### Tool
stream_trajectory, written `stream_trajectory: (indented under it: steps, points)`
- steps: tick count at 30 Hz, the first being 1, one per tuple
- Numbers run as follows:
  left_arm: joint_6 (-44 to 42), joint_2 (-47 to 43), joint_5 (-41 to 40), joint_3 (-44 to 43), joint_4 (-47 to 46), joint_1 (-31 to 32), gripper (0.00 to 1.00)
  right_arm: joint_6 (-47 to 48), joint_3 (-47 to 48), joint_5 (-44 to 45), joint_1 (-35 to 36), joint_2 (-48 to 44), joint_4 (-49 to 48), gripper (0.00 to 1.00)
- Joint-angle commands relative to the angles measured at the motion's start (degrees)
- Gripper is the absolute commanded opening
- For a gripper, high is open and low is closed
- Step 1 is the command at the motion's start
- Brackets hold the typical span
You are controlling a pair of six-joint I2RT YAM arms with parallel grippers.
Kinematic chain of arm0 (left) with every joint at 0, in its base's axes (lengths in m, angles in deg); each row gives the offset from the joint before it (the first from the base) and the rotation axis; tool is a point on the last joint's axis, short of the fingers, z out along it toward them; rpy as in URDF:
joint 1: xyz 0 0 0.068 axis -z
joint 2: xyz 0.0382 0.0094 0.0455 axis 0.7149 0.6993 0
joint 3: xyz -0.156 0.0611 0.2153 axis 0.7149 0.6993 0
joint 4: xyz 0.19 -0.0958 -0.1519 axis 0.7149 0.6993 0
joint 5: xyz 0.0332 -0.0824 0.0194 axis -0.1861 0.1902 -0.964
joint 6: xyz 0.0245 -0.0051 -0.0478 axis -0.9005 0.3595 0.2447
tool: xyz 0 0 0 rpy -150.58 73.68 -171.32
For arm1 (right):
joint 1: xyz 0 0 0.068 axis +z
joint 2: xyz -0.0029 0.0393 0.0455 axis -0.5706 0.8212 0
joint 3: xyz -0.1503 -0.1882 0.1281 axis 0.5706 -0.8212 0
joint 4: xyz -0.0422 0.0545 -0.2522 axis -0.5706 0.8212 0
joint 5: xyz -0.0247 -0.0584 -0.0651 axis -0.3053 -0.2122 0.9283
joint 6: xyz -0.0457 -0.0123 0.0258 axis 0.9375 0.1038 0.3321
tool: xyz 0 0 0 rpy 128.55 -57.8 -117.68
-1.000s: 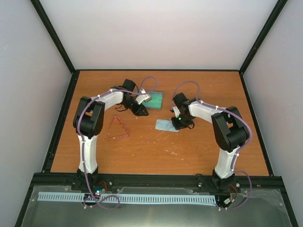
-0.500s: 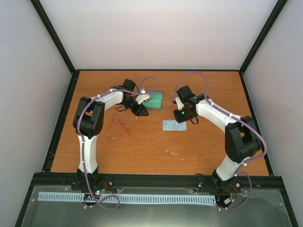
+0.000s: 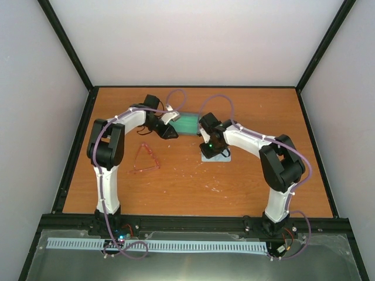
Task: Organize the sunglasses
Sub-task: Adjust the glasses cleaning cloth at the center of the board.
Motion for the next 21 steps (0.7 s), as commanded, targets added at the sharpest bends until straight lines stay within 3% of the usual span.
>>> stream_trajectory:
  steps: [1,21]
  points:
    - [0.3,-0.1,1.3,-1.7,-1.1,-2.2,0.31,-0.8,3.3,1.7,0.7,2.3,-0.6,0.29]
    - [0.7,-0.3,2.3,-0.2,-2.7,-3.5,0.31,0.1,7.3,2.9,1.1,8.7,1.4,0.3]
